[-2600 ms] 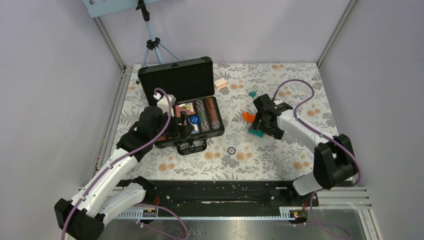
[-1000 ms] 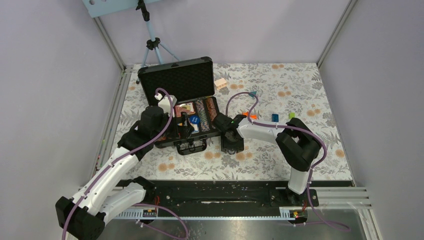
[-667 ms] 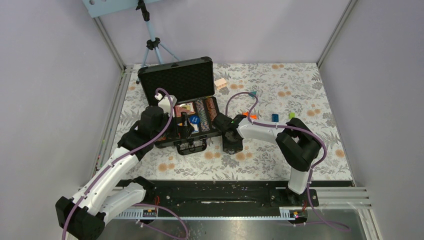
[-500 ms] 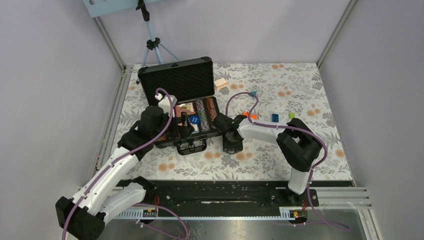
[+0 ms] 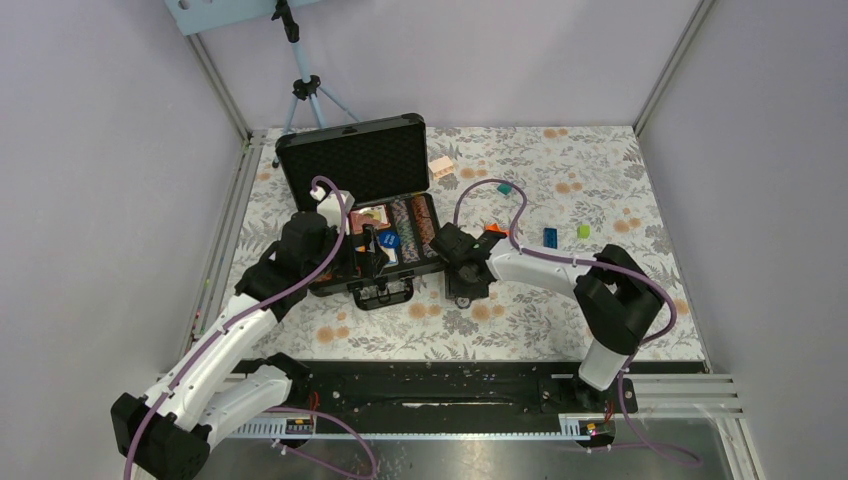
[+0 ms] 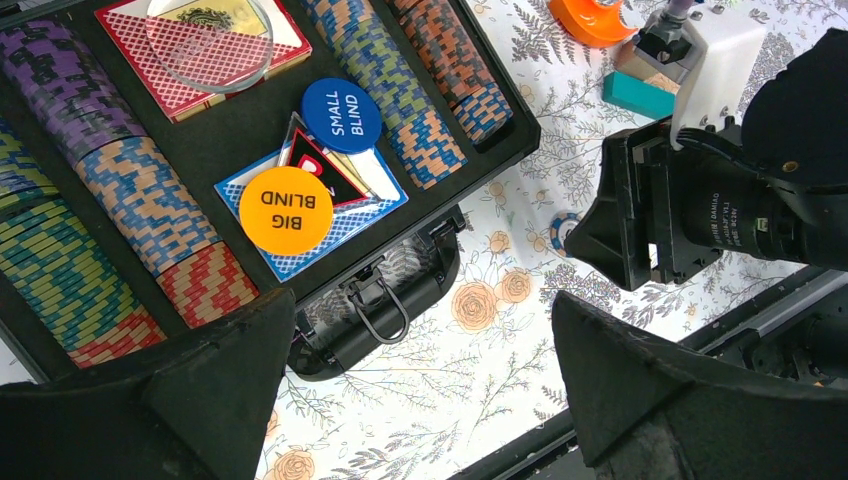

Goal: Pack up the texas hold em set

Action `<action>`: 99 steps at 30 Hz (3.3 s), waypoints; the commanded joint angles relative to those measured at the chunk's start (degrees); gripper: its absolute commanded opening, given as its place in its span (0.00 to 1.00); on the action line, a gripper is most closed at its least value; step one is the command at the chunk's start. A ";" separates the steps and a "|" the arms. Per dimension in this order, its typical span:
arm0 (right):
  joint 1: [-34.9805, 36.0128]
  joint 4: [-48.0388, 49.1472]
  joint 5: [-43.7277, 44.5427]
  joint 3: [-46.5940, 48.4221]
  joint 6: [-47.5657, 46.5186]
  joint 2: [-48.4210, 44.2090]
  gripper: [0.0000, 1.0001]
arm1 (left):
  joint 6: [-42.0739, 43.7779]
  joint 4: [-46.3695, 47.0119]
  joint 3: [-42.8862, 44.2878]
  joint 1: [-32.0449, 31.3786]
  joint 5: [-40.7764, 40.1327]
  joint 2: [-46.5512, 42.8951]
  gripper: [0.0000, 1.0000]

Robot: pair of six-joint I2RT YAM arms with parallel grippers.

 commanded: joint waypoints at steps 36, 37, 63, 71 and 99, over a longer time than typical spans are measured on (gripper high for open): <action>0.30 -1.60 0.71 -0.27 -0.66 5.11 0.54 | 0.44 1.30 1.18 0.38 1.60 -0.18 0.99; 0.29 -1.27 0.51 -0.33 -0.66 5.13 0.54 | 0.44 1.29 1.17 0.31 1.66 -0.18 0.99; 0.95 -2.55 -3.21 -1.96 1.40 3.90 0.58 | 0.46 1.31 1.18 0.31 1.63 -0.01 0.99; 2.14 -4.32 -1.75 -0.37 1.28 5.92 0.55 | 0.44 1.32 1.20 0.31 1.72 -0.05 0.99; 0.83 -1.98 2.66 0.58 0.93 8.63 0.57 | 0.44 1.40 1.26 0.31 2.02 0.81 0.99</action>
